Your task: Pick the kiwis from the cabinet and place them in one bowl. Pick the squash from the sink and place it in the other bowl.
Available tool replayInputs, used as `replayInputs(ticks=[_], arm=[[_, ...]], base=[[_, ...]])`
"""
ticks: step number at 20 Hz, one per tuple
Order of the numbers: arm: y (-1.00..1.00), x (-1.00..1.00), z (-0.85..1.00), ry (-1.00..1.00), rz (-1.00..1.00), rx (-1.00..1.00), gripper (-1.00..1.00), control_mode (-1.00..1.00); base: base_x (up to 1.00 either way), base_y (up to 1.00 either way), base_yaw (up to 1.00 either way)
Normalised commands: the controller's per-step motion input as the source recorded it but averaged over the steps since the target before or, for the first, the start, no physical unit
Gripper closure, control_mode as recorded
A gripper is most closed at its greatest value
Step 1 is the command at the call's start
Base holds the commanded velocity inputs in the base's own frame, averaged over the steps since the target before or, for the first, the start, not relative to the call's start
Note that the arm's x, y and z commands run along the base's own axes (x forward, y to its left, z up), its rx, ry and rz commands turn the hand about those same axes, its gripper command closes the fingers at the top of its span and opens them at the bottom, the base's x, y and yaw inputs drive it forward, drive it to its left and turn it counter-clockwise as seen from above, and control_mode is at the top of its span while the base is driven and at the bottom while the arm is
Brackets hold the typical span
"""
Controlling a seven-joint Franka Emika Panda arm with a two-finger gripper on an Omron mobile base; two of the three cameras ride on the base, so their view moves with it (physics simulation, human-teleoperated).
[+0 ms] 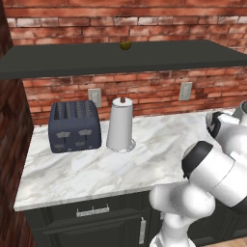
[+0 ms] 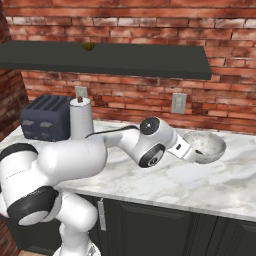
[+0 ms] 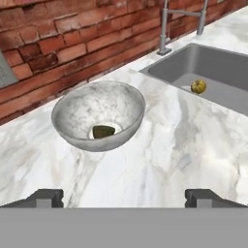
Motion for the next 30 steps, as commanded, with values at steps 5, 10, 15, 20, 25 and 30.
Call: replayInputs(ticks=[5,10,15,20,25,30], arm=[[0.43,-0.27,0.40,0.18,0.06,0.07,-1.00,-1.00],[0.39,-0.34,0.12,0.07,0.11,0.13,-1.00,-1.00],[0.53,-0.46,0.05,0.00,0.16,0.07,-1.00,-1.00],[0.63,-0.35,0.17,0.00,0.14,0.03,-1.00,-1.00],[0.79,-0.22,0.10,0.08,0.20,0.00,-1.00,-1.00],[0.60,-0.25,0.14,0.08,0.15,0.00,-1.00,-1.00]], base=[[0.00,0.00,0.00],[0.00,0.00,0.00],[0.00,0.00,0.00],[0.00,0.00,0.00],[0.00,0.00,0.00],[0.00,0.00,0.00]])
